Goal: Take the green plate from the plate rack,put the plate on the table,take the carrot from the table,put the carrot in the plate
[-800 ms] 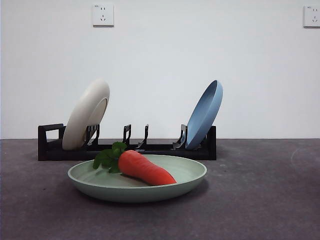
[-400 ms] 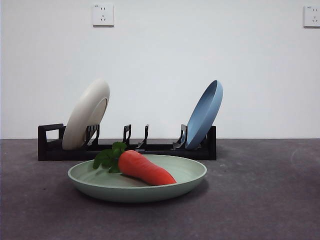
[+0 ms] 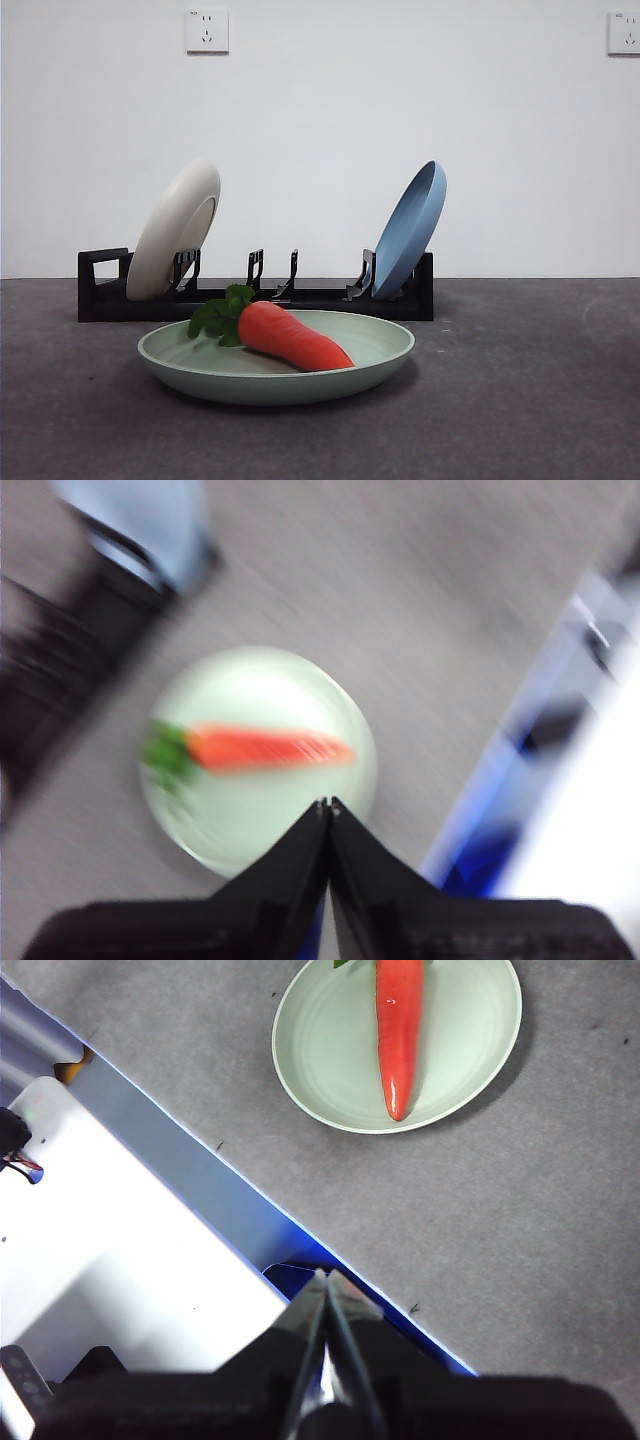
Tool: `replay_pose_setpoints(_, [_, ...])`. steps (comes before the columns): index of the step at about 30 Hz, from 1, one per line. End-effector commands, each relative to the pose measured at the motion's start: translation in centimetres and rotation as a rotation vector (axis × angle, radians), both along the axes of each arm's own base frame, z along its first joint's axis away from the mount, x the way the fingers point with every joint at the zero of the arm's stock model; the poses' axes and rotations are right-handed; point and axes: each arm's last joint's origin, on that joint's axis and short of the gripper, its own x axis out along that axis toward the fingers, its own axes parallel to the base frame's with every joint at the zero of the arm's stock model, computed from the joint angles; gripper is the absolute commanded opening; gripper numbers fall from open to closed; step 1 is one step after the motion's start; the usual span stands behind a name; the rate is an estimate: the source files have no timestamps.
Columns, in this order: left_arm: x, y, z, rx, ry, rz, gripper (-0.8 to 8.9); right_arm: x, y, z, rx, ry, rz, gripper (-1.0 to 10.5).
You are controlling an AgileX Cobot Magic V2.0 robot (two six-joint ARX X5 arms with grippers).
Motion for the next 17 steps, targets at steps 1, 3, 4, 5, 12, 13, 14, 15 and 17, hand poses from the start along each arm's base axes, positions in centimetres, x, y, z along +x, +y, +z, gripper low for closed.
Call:
replay_pose_setpoints(1, [1.2,1.8,2.1,-0.089,-0.198,0.027,-0.03,0.0,0.0,0.0,-0.001,-0.005,0.003,0.0])
replay_pose_setpoints(3, [2.0,3.4,3.6,-0.18,-0.292,0.07,-0.03,0.0,0.0,0.0,0.0,-0.005,0.003,0.0])
replay_pose_setpoints(4, [2.3,4.5,4.3,-0.231,-0.335,0.1,-0.03,0.0,0.0,0.0,0.0,-0.006,0.003,0.0])
replay_pose_setpoints(5, [2.5,5.5,4.9,-0.271,-0.368,0.13,-0.03,0.0,0.0,0.0,0.0,-0.006,0.002,0.0])
replay_pose_setpoints(12, [0.4,12.4,6.5,-0.368,-0.572,0.38,-0.03,0.0,0.0,0.0,0.0,-0.006,0.003,0.0])
replay_pose_setpoints(13, [-0.2,13.3,6.2,-0.363,-0.603,0.433,-0.03,0.0,0.0,0.0,0.0,-0.006,0.003,0.0])
replay_pose_setpoints(14, [-0.7,13.8,5.9,-0.36,-0.628,0.47,-0.03,0.0,0.0,0.0,0.0,-0.006,0.003,0.0])
replay_pose_setpoints(15, [-1.1,14.3,5.4,-0.357,-0.653,0.505,-0.03,0.0,0.0,0.0,0.0,-0.006,0.002,0.0])
replay_pose_setpoints(17, [-2.1,15.1,4.1,-0.349,-0.719,0.575,-0.03,0.0,0.0,0.0,0.0,-0.006,0.003,0.0])
